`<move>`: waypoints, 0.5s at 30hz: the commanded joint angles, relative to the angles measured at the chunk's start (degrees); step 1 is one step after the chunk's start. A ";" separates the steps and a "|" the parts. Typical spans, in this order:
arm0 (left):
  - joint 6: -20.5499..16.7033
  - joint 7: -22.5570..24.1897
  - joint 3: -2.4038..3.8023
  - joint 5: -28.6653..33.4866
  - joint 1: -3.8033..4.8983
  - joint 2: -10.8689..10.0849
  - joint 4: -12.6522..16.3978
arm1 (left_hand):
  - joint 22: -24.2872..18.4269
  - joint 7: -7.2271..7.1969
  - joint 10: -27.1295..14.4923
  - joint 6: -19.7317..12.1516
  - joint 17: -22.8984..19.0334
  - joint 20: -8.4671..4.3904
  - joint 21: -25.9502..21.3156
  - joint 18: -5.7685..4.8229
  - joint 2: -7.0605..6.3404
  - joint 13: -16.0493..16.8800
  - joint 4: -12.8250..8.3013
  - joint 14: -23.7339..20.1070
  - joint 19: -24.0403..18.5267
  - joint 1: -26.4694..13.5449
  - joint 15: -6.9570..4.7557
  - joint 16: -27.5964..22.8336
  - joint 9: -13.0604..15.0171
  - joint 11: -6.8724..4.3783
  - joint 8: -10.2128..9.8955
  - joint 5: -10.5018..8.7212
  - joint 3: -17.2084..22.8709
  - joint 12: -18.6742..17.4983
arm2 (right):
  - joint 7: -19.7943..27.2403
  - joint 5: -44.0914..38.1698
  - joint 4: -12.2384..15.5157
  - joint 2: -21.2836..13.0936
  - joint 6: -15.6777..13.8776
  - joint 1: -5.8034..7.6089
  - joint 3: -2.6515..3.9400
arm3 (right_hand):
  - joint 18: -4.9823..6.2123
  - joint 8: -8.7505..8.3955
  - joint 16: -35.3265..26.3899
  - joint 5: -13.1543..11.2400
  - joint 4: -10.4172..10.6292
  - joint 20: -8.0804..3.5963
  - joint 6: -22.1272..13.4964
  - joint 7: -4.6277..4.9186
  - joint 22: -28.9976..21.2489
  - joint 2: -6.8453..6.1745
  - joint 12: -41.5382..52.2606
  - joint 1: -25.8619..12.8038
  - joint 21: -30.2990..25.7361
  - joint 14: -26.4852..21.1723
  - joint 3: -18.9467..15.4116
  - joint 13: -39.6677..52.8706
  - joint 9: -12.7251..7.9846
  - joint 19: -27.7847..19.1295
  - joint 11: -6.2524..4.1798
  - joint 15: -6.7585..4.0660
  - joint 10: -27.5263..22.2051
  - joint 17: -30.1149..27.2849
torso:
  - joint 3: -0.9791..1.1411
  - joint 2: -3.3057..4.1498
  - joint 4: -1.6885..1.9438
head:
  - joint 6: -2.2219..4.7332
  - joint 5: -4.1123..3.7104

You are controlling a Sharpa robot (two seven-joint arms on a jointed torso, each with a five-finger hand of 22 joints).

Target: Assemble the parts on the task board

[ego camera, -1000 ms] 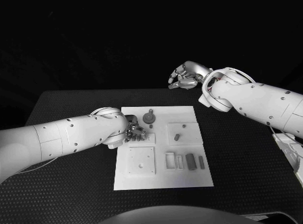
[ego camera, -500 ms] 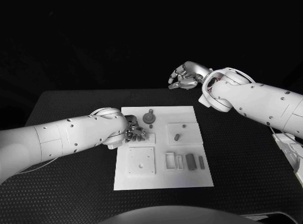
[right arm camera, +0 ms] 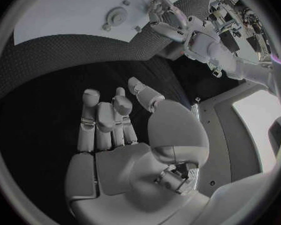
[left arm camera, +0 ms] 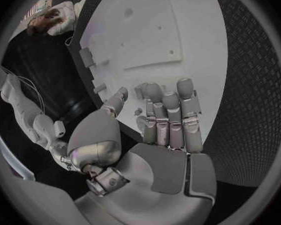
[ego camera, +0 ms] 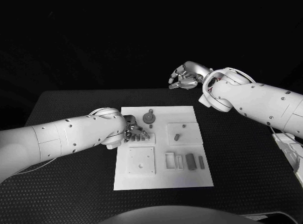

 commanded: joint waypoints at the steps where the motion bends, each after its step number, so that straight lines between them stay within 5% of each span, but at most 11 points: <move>1: -0.64 0.76 0.03 0.99 -0.01 -0.16 0.26 | 0.94 0.02 -0.38 -0.44 0.00 0.14 -0.19 0.36 -0.35 0.10 0.13 -0.49 -0.45 -0.75 0.03 0.11 0.04 0.07 0.21 -0.26 -0.54 0.03 | 0.44 0.08 0.02 -0.03 0.46 -0.07 0.03 | 0.64 -0.35 -0.23 0.11 0.03 -0.02 0.14 0.46 0.82 -0.07 -0.24 -0.60 -0.33 -0.46 0.02 0.08 0.09 0.11 -0.05 -0.08 -0.29 -0.01 | -0.04 -0.01 -0.01 | 0.04 0.03; 8: -1.76 0.80 0.51 2.39 0.06 -2.10 1.52 | 0.93 0.02 -0.55 -0.63 0.01 0.11 -0.34 0.45 -0.23 0.14 -0.05 -0.70 -0.59 -1.34 0.01 0.17 0.06 0.07 0.25 -0.25 -1.22 0.04 | 0.46 0.11 0.05 -0.30 0.35 -0.19 0.03 | 0.64 -0.38 -0.24 0.11 0.02 -0.02 0.11 0.47 0.82 -0.08 -0.25 -0.58 -0.34 -0.48 0.03 0.08 0.11 0.11 -0.04 -0.07 -0.32 -0.02 | -0.02 -0.04 -0.02 | 0.50 0.01; 9: -1.79 0.83 0.85 2.79 0.09 -2.35 1.65 | 0.93 0.02 -0.57 -0.65 0.00 0.11 -0.36 0.46 -0.01 0.14 -0.16 -0.73 -0.61 -1.28 0.01 0.17 0.06 0.07 0.26 -0.24 -1.26 0.03 | 0.46 0.13 0.02 -0.38 0.33 -0.20 0.03 | 0.64 -0.38 -0.23 0.11 0.02 -0.02 0.11 0.47 0.82 -0.08 -0.25 -0.58 -0.34 -0.45 0.03 0.08 0.11 0.11 -0.04 -0.07 -0.33 0.02 | -0.03 -0.05 -0.01 | 0.63 -0.01; 11: -0.48 0.68 3.00 4.57 0.14 -2.86 1.64 | 0.89 0.30 -1.06 -1.51 -0.14 0.20 -0.59 0.42 1.42 0.04 -0.98 -1.12 -0.91 -0.91 0.03 -0.04 -0.20 0.24 -0.22 -0.20 -1.63 -0.22 | 0.53 0.21 -0.09 -0.57 0.18 -0.20 0.03 | 0.64 -0.39 -0.24 0.11 0.02 -0.02 0.10 0.47 0.82 -0.09 -0.26 -0.59 -0.34 -0.49 0.02 0.08 0.12 0.10 -0.03 -0.07 -0.33 -0.02 | -0.02 -0.08 0.07 | 0.99 -0.03; 15: 1.00 0.71 4.74 4.87 0.96 -4.19 2.38 | 0.02 2.24 -3.70 -4.64 -1.64 1.15 -2.80 -0.18 4.16 -1.37 -3.08 -3.55 -3.49 -0.71 1.19 -2.35 -2.32 2.05 -3.40 -0.17 -2.71 -2.45 | 0.60 0.66 -0.38 -0.81 -0.21 -0.21 0.03 | 0.65 -0.46 -0.22 0.11 0.03 -0.01 -0.01 0.51 0.83 -0.13 -0.26 -0.63 -0.35 -0.43 0.01 0.09 0.13 0.11 -0.01 -0.06 -0.37 0.07 | 0.01 -0.13 0.15 | 1.54 -0.07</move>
